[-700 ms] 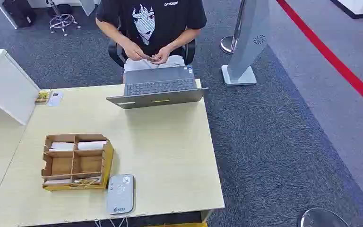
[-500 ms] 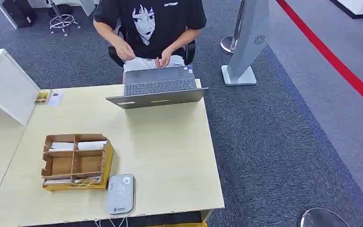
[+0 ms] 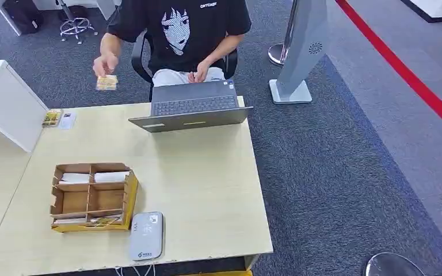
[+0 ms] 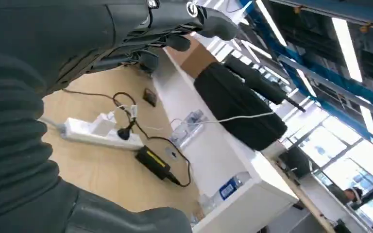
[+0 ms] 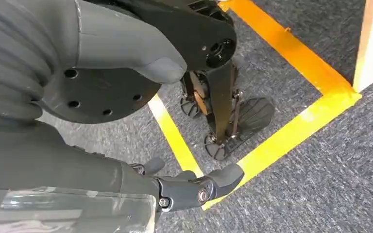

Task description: Pass the card to the sensor for recognition and then transmit it.

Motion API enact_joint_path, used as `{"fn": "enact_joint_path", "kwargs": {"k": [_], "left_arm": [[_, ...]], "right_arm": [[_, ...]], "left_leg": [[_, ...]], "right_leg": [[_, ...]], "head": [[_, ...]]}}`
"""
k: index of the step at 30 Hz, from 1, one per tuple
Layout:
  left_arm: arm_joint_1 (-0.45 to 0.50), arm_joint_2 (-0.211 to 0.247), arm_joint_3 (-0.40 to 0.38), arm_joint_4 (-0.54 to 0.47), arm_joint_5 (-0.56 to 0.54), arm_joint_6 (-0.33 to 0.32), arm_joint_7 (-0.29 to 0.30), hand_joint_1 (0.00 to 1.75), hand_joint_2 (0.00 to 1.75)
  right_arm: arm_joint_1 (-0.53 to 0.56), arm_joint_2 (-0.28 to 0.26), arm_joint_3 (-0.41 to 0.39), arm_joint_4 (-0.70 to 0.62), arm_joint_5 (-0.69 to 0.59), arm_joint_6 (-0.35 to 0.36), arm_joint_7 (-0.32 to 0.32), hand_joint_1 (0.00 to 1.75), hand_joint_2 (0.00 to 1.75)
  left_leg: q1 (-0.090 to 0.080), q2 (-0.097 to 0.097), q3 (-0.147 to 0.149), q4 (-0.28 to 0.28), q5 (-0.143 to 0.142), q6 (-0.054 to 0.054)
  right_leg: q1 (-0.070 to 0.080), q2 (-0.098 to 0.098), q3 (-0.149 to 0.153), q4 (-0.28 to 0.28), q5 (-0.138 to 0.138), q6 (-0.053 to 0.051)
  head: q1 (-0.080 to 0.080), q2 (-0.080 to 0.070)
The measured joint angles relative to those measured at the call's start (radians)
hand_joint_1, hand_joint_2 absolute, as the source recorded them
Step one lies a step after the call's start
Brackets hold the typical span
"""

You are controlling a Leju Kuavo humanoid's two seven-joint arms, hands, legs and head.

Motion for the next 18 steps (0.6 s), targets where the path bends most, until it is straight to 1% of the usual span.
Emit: {"fn": "enact_joint_path", "kwargs": {"k": [10, 17, 18], "left_arm": [[-0.112, 0.125, -0.178, 0.075, -0.265, 0.027, 0.073, 0.00, 1.75], [-0.189, 0.195, -0.307, 0.138, -0.464, 0.055, 0.135, 0.00, 1.75], [-0.200, 0.206, -0.326, 0.148, -0.491, 0.057, 0.144, 0.12, 1.75]], "right_arm": [[-0.004, -0.013, 0.032, 0.005, 0.040, 0.005, 0.019, 0.00, 1.75], [-0.005, -0.020, 0.049, 0.007, 0.070, 0.014, 0.034, 0.00, 1.75], [-0.006, -0.021, 0.053, 0.007, 0.071, 0.014, 0.035, 0.00, 1.75]], "left_leg": [[0.000, 0.001, 0.000, 0.000, 0.000, 0.000], [0.000, 0.001, 0.000, 0.000, 0.000, 0.000], [0.000, 0.001, 0.000, 0.000, 0.000, 0.000]], "right_leg": [[0.000, 0.001, 0.000, 0.000, 0.001, -0.001], [0.000, 0.001, -0.001, 0.000, 0.001, -0.001], [0.000, 0.001, -0.001, 0.000, 0.001, -0.001]], "head": [[0.000, 0.000], [0.000, 0.000], [0.000, 0.000]]}}
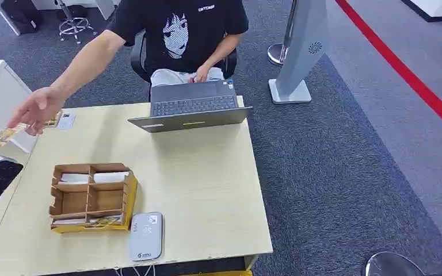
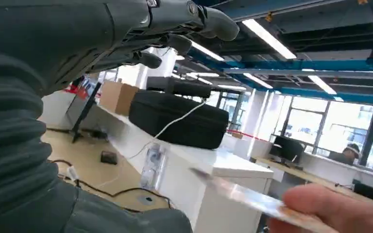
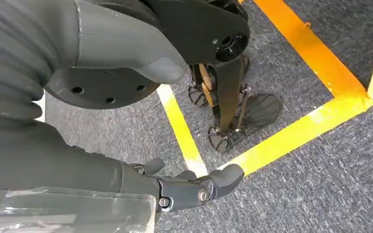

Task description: Pass the card to the sensor for recognition and then transmit it.

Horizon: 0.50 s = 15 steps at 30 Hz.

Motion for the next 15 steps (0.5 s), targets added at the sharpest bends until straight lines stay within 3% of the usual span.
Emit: {"fn": "enact_joint_path", "kwargs": {"k": [1, 15], "left_arm": [[-0.011, 0.009, -0.020, 0.012, -0.031, 0.003, 0.008, 1.75, 1.75], [-0.156, 0.152, -0.278, 0.161, -0.405, 0.045, 0.127, 1.75, 1.75]], "right_arm": [[-0.001, -0.001, 0.003, 0.001, 0.003, 0.002, 0.002, 0.00, 1.75], [-0.002, -0.020, 0.037, 0.008, 0.054, 0.006, 0.028, 0.00, 1.75]], "left_leg": [[0.000, 0.000, 0.000, 0.000, 0.000, 0.000], [0.000, 0.000, 0.000, 0.000, 0.000, 0.000]], "right_leg": [[0.000, 0.000, 0.000, 0.000, 0.000, 0.000], [0.000, 0.000, 0.000, 0.000, 0.000, 0.000]], "head": [[0.000, 0.000], [0.000, 0.000]]}}
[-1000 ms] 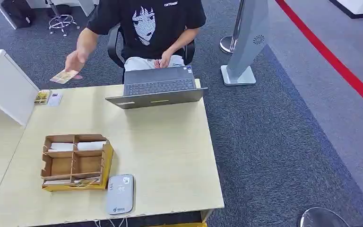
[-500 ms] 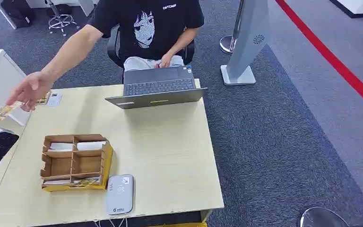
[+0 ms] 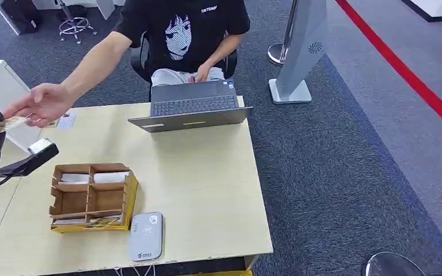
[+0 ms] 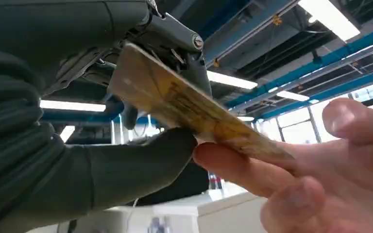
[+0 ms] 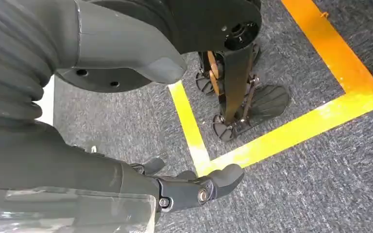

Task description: Pass the card to the sensor for recognition and then transmit it.

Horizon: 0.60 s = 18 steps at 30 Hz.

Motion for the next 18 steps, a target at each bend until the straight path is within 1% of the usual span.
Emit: {"fn": "enact_joint_path", "kwargs": {"k": [2, 6, 12, 14, 15, 17, 18], "left_arm": [[-0.014, 0.020, -0.031, 0.019, -0.045, 0.005, 0.016, 1.75, 1.75], [-0.028, 0.042, -0.067, 0.041, -0.052, 0.008, 0.032, 1.75, 1.75], [-0.023, 0.045, -0.082, 0.043, -0.049, 0.033, 0.032, 1.75, 1.75], [0.005, 0.037, -0.082, 0.002, -0.047, 0.048, 0.030, 1.75, 1.75], [0.028, 0.027, -0.082, -0.027, -0.045, 0.060, 0.028, 1.75, 1.75], [0.092, -0.008, -0.082, -0.120, -0.042, 0.095, 0.018, 1.75, 1.75], [0.127, -0.033, -0.083, -0.177, -0.042, 0.109, 0.013, 1.75, 1.75]], "right_arm": [[-0.001, -0.002, 0.004, 0.000, 0.008, 0.001, 0.002, 0.00, 1.75], [-0.003, -0.004, 0.011, 0.003, 0.016, 0.002, 0.006, 0.00, 1.75], [-0.004, -0.005, 0.015, 0.005, 0.015, -0.002, 0.002, 0.00, 1.75], [-0.004, -0.005, 0.015, 0.005, 0.012, -0.004, 0.001, 0.00, 1.75], [-0.004, -0.005, 0.015, 0.005, 0.007, -0.006, 0.001, 0.00, 1.75], [-0.004, -0.005, 0.015, 0.006, 0.003, -0.012, 0.000, 0.00, 1.75], [-0.004, -0.005, 0.015, 0.006, -0.002, -0.017, 0.000, 0.00, 1.75]], "left_leg": [[0.000, 0.000, 0.000, 0.000, 0.000, 0.000], [0.000, 0.000, 0.000, 0.000, 0.000, 0.000], [0.000, 0.000, 0.000, 0.000, 0.000, 0.000], [0.000, 0.000, 0.000, 0.000, 0.000, 0.000], [0.000, 0.000, 0.000, 0.000, 0.000, 0.000], [-0.001, 0.000, 0.000, 0.000, 0.000, 0.000], [-0.001, 0.000, -0.001, 0.000, -0.001, 0.000]], "right_leg": [[0.000, 0.000, 0.000, 0.000, 0.000, 0.000], [0.000, 0.000, 0.000, 0.000, 0.000, 0.000], [0.000, 0.000, 0.000, 0.000, 0.000, 0.000], [0.000, 0.000, 0.000, 0.000, 0.000, 0.000], [0.000, 0.000, 0.000, 0.000, 0.000, 0.000], [0.000, 0.000, 0.000, 0.000, 0.000, 0.000], [0.000, 0.000, 0.000, -0.001, 0.000, 0.000]], "head": [[0.000, 0.000], [0.000, 0.000], [0.000, 0.000], [0.000, 0.000], [-0.001, 0.000], [0.000, 0.000], [0.000, 0.000]]}}
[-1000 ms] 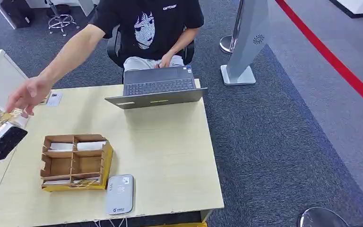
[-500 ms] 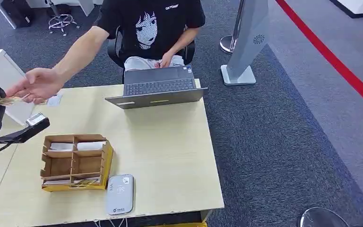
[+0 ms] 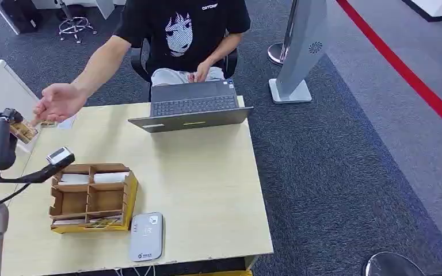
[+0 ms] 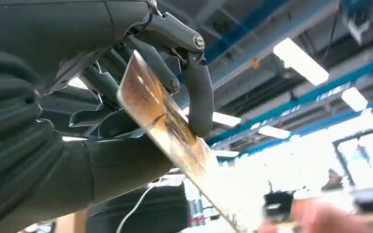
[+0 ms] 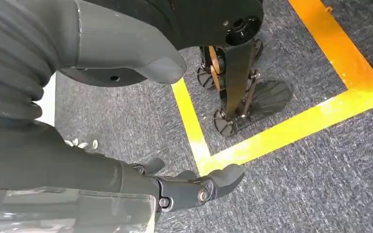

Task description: Pass the card to the sensor for recognition and then transmit it.

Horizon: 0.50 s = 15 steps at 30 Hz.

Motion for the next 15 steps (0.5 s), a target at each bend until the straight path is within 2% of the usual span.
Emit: {"fn": "enact_joint_path", "kwargs": {"k": [3, 7, 10, 12, 15], "left_arm": [[0.084, -0.051, -0.009, -0.113, 0.002, 0.021, -0.002, 1.75, 1.75], [0.234, -0.130, -0.036, -0.286, 0.028, 0.120, -0.045, 1.75, 1.75], [0.370, -0.186, -0.092, -0.399, 0.052, 0.181, -0.066, 1.75, 1.75], [0.443, -0.218, -0.131, -0.451, 0.075, 0.205, -0.073, 1.75, 1.75], [0.517, -0.254, -0.164, -0.493, 0.116, 0.206, -0.081, 1.75, 1.75]], "right_arm": [[0.000, 0.000, -0.001, 0.000, -0.005, -0.007, -0.002, 0.00, 1.75], [0.001, 0.001, -0.014, 0.001, -0.025, -0.028, -0.014, 0.00, 1.75], [0.001, 0.004, -0.029, 0.002, -0.039, -0.051, -0.010, 0.00, 1.75], [0.001, 0.007, -0.037, 0.003, -0.044, -0.064, -0.006, 0.00, 1.75], [0.001, 0.013, -0.052, 0.003, -0.056, -0.078, -0.003, 0.00, 1.75]], "left_leg": [[0.000, 0.000, 0.000, 0.000, -0.001, 0.001], [0.000, 0.001, 0.000, 0.000, -0.002, 0.002], [0.000, 0.001, 0.000, 0.000, -0.002, 0.002], [0.000, 0.001, 0.000, 0.000, -0.003, 0.003], [0.000, 0.000, 0.000, 0.000, -0.003, 0.003]], "right_leg": [[0.000, 0.000, 0.000, 0.000, 0.000, 0.000], [-0.001, 0.000, 0.000, -0.001, -0.001, 0.001], [-0.001, 0.001, 0.000, -0.001, -0.001, 0.001], [-0.001, 0.000, 0.000, -0.001, -0.002, 0.003], [-0.001, 0.000, 0.000, -0.001, -0.002, 0.003]], "head": [[0.000, 0.000], [0.000, 0.000], [0.000, 0.000], [0.000, 0.000], [0.000, 0.000]]}}
